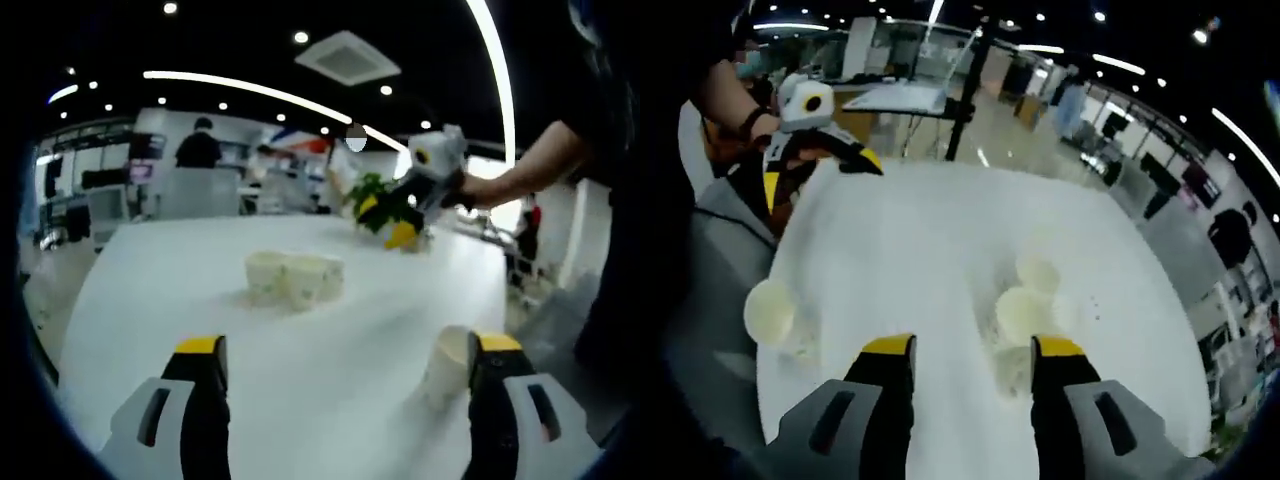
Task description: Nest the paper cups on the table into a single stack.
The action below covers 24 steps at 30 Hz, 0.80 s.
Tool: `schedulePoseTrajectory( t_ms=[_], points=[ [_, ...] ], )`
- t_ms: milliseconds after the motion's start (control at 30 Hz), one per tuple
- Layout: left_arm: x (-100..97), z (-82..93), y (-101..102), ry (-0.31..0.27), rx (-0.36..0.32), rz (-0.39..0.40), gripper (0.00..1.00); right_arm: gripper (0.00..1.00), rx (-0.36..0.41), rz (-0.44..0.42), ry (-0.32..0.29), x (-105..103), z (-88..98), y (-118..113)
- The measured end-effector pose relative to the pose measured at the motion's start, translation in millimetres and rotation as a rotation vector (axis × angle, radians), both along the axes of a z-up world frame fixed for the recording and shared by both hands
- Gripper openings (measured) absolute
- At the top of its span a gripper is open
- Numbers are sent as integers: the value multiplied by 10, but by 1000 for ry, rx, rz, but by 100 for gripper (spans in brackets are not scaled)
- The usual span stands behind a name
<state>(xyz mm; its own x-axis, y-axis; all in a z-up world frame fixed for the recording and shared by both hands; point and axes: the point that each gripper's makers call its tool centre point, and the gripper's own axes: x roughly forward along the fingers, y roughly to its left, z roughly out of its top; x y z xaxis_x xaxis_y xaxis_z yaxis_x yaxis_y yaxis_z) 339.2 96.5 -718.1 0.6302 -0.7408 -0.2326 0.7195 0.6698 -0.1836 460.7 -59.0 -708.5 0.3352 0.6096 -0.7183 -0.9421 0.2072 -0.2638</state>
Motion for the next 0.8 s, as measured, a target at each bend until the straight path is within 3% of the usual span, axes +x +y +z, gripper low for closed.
schedulePoseTrajectory(
  t_ms=[200,400,800],
  points=[
    [-10,-43,-5,4,-3,11,99,41,-35,27,14,218,-178,73],
    [-36,-107,21,19,-6,37,99,39,-19,15,57,347,-316,157],
    [-16,-205,76,48,-29,87,99,27,-85,54,104,424,-683,209]
  ],
)
